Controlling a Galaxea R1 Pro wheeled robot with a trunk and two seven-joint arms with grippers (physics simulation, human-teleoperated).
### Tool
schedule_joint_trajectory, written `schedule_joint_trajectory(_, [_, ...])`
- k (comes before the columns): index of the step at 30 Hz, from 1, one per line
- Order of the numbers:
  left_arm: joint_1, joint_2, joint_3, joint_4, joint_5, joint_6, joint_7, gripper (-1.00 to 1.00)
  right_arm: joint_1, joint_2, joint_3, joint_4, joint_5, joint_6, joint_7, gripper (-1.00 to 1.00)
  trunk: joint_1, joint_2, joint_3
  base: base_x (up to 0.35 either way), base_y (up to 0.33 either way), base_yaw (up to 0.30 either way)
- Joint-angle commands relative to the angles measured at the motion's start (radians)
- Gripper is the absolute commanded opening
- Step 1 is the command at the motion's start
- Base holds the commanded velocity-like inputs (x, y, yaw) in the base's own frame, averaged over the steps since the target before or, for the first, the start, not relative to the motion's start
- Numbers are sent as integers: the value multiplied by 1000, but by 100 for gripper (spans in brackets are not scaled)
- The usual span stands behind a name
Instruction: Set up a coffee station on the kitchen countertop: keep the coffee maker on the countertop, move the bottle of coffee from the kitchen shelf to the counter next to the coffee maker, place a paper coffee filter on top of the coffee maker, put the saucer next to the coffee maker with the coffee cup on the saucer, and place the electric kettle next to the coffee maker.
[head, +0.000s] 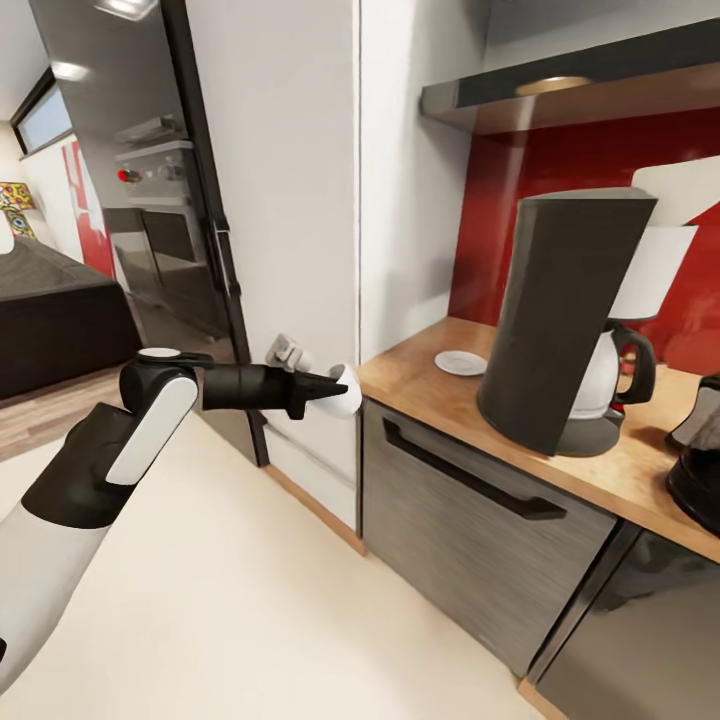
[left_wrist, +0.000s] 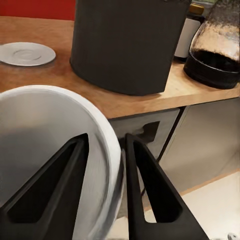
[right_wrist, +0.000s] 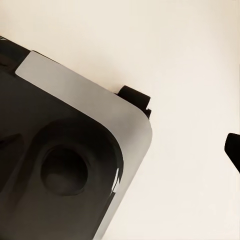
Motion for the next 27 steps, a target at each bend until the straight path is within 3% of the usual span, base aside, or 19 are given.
schedule_joint_trajectory(1, [-1,1,0,0,1,4,-2,-100,-1,-1,8,0,2,-5,-1,100,0,0,-1,87,283,-10])
schedule_joint_trajectory(12, [-1,2,0,0,1,4,-3,-100,-1,0,8,1,2,-4,-1,100,0,0,-1,65,205,-12])
schedule_joint_trajectory(21, [-1,2,1,0,1,4,-3,-100,-1,0,8,1,2,-2,-1,100,0,0,3,3,26,-212])
schedule_joint_trajectory(27, [-1,4,1,-1,1,4,-3,-100,-1,0,8,1,2,-3,-1,100,0,0,4,3,222,-67])
